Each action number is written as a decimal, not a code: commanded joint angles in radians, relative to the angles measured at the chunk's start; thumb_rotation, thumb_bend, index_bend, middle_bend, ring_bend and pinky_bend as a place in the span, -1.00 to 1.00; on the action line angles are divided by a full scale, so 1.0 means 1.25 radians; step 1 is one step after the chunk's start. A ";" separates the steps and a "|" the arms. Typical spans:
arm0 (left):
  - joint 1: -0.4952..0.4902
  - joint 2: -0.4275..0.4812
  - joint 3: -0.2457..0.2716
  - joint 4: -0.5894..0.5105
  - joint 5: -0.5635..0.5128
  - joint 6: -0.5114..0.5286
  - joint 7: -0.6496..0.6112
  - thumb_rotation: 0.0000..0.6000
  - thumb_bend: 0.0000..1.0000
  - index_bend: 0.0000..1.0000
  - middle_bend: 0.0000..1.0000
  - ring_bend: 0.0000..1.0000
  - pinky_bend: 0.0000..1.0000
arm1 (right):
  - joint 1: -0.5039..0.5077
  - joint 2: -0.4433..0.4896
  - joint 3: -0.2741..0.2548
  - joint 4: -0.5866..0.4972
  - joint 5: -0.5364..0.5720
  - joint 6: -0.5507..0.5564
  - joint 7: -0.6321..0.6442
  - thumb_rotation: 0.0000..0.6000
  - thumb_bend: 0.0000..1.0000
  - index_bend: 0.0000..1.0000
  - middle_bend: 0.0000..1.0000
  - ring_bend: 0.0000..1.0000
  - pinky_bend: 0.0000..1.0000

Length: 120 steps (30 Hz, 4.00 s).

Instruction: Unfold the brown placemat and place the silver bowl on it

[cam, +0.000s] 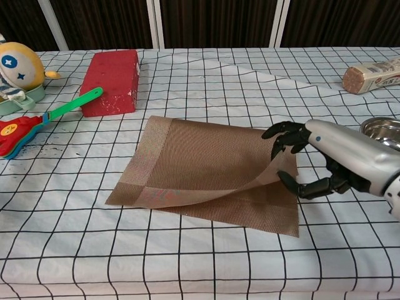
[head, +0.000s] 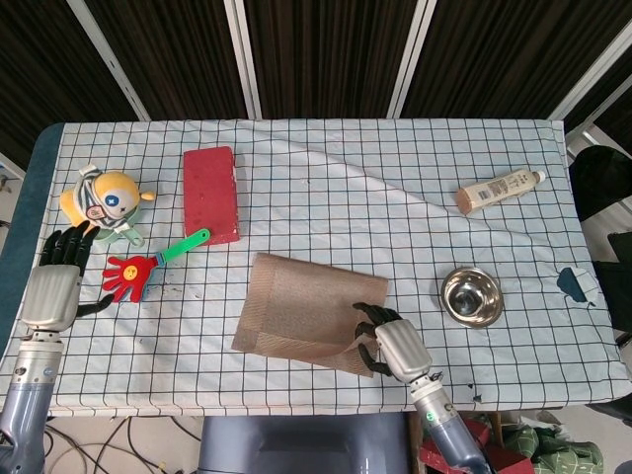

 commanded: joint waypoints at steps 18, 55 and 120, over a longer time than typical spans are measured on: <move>-0.003 0.007 -0.017 0.000 -0.021 -0.004 -0.022 1.00 -0.93 -1.00 -1.00 -1.00 -1.00 | 0.276 -0.029 0.454 0.068 0.625 -0.068 -0.186 1.00 -0.01 0.24 -0.66 -0.62 -0.51; -0.006 0.009 -0.023 -0.003 -0.034 -0.005 -0.031 1.00 -0.93 -1.00 -1.00 -1.00 -1.00 | 0.437 0.041 0.395 0.246 0.741 -0.121 -0.268 1.00 -0.87 -1.00 -0.97 -0.80 -0.59; -0.332 -0.216 0.059 -0.078 -0.072 -0.412 0.558 1.00 -0.87 -0.79 -0.96 -1.00 -1.00 | -0.130 0.373 0.095 0.088 0.160 0.181 0.247 1.00 -0.94 -1.00 -1.00 -0.98 -0.63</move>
